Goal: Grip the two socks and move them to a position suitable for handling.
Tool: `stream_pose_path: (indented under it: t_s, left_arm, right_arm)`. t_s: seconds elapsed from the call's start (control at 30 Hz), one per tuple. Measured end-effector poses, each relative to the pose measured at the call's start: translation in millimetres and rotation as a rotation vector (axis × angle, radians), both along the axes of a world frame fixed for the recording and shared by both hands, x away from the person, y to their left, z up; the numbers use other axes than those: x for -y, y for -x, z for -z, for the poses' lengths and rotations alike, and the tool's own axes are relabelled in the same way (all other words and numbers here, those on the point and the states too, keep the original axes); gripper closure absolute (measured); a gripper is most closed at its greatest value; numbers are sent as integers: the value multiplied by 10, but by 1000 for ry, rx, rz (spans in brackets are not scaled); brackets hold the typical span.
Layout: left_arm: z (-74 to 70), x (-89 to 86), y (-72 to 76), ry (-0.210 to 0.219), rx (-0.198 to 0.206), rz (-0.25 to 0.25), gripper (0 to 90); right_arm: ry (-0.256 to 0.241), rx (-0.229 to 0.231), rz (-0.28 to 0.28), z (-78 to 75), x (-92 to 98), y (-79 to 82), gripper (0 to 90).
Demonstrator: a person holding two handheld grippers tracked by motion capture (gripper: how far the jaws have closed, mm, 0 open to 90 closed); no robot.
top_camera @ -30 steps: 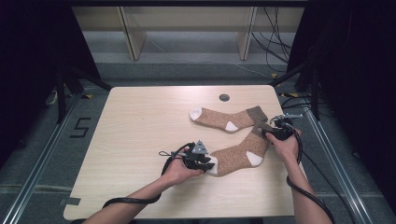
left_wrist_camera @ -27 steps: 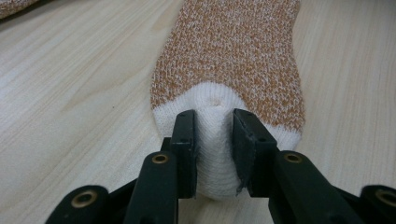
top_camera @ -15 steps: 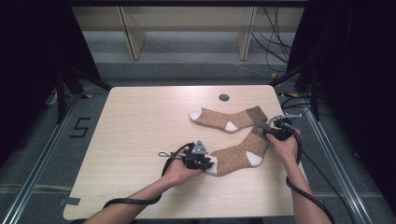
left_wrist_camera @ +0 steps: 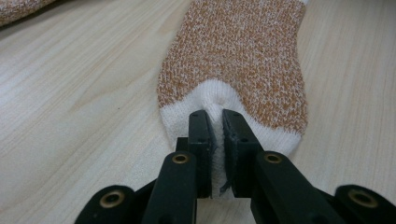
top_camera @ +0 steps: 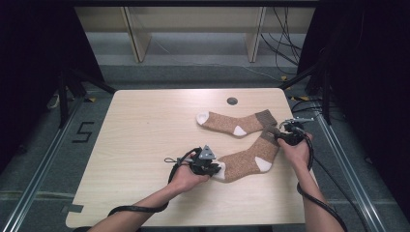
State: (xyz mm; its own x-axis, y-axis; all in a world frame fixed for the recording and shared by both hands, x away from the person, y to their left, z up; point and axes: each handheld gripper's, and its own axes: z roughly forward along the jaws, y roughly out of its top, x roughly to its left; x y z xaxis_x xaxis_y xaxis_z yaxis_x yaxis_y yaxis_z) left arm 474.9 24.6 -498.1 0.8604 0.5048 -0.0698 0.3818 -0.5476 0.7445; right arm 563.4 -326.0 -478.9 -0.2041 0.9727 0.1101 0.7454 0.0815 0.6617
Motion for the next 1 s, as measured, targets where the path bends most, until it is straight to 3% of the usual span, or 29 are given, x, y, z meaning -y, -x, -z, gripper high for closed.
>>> stream_pose_path:
  t_s: [0.17, 0.2, 0.23, 0.27, 0.3, 0.33, 0.47, 0.5, 0.53, 0.6, 0.63, 0.7, 0.73, 0.77, 0.8, 0.83, 0.87, 0.93, 0.97, 1.0]
  left_arm:
    - [-13, -7, -1, 9, -1, -2, 831]
    - [-9, 3, 6, 29, -6, -14, 832]
    - [-14, -1, 5, 27, -5, -12, 834]
    - [-33, -23, -9, -1, 4, 8, 835]
    - [-34, -19, -6, 15, 1, 1, 836]
    - [-43, -22, -6, 13, 1, -1, 836]
    - [-90, -50, -15, 21, 5, 0, 838]
    - [-101, -57, -17, 22, 6, -1, 838]
    - [-117, -66, -16, 24, 8, -5, 839]
    - [-147, -89, -18, 29, 12, -6, 839]
    - [-159, -94, -15, 39, 14, -13, 839]
    - [-191, -130, -21, 31, 18, -4, 840]
    - [-200, -135, -16, 43, 19, -15, 840]
    - [-223, -162, -23, 29, 26, -8, 840]
    - [-227, -168, -22, 35, 22, -8, 840]
    - [-243, -186, -22, 35, 27, -7, 840]
    - [-255, -200, -16, 32, 29, -9, 840]
    - [-279, -225, -1, 26, 32, -1, 839]
    - [-295, -244, 15, 25, 34, 1, 839]
    - [-306, -258, 25, 23, 35, 3, 839]
  right_arm:
    - [18, 28, -24, -8, 23, 10, 772]
    - [7, 15, -5, -32, 8, 25, 773]
    - [-2, 20, -10, -35, 8, 22, 774]
    - [-1, 22, -3, -47, 4, 33, 774]
    - [5, 26, -12, -58, 13, 42, 775]
    - [-25, 29, -3, -64, -4, 45, 776]
    - [5, 83, -36, -98, 27, 61, 776]
    - [-44, 80, 5, -109, -20, 85, 776]
    - [0, 66, -24, -151, 16, 98, 776]
    - [-8, 93, -25, -147, 5, 100, 776]
    - [-7, 75, -20, -168, 4, 116, 776]
    - [-12, 83, -32, -177, -1, 126, 776]
    - [-13, 110, -38, -156, 7, 122, 776]
    - [-40, 51, -5, -194, -26, 164, 776]
    - [-1, 82, -43, -203, 13, 153, 775]
    - [-35, 75, 3, -197, -32, 171, 776]
    - [-57, 68, 7, -206, -55, 187, 775]
    - [-22, 103, -50, -219, -23, 179, 775]
    - [-3, 102, -45, -238, -36, 196, 776]
    - [-27, 102, -45, -251, -68, 212, 776]
